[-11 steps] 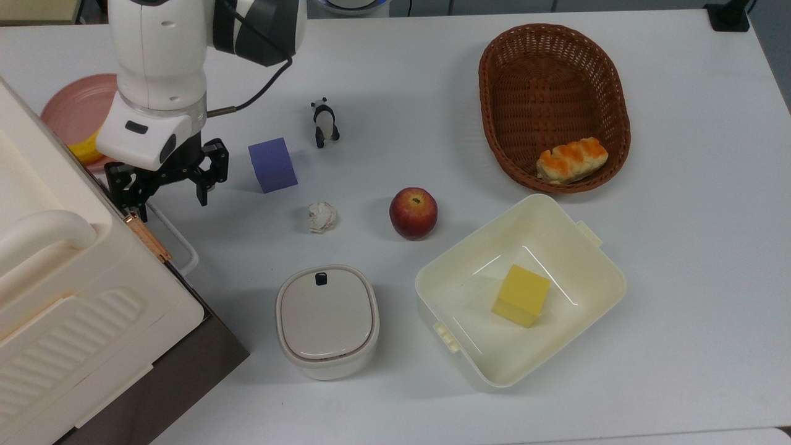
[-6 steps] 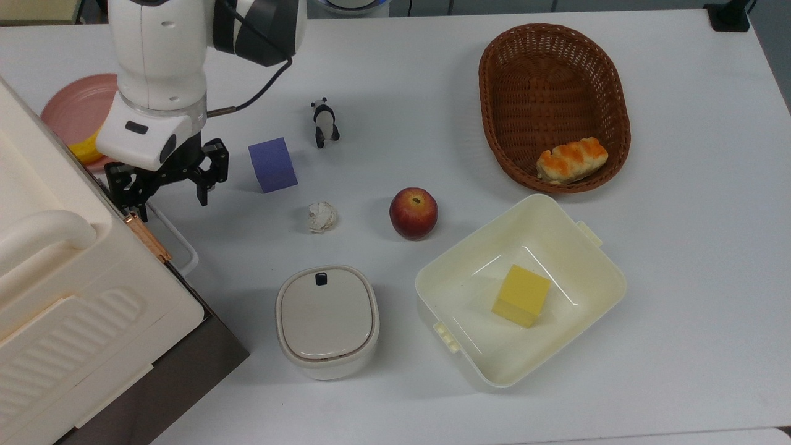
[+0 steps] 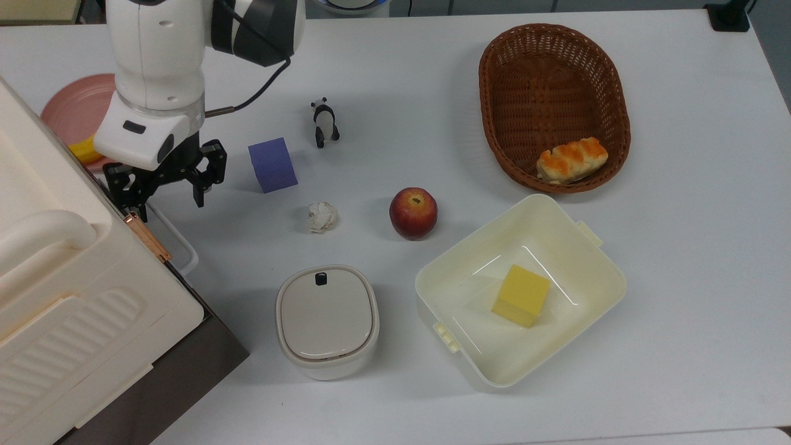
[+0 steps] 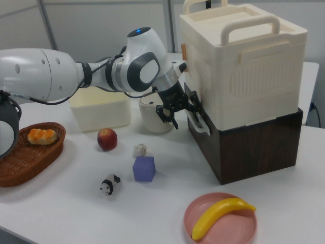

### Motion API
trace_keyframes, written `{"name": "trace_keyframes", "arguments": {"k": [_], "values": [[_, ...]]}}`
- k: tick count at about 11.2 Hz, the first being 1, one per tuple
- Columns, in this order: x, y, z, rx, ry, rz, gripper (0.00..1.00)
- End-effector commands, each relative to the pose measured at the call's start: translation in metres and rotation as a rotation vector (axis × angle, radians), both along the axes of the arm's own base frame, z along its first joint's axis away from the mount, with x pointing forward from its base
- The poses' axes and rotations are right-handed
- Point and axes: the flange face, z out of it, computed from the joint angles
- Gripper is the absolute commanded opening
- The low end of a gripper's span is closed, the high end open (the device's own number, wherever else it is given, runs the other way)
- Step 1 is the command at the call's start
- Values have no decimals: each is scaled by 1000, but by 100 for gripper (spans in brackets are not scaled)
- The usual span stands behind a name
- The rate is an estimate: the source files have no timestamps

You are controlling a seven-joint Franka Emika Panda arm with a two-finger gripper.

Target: Slide the drawer open

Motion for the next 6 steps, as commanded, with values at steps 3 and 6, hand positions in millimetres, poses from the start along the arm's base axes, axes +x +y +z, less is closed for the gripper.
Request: {"name": "trace_keyframes", "arguments": {"k": [3,6], "values": [[5,-9,1,-27,-22,18,78],[4,-8,7,-29,-29,20,78]]}}
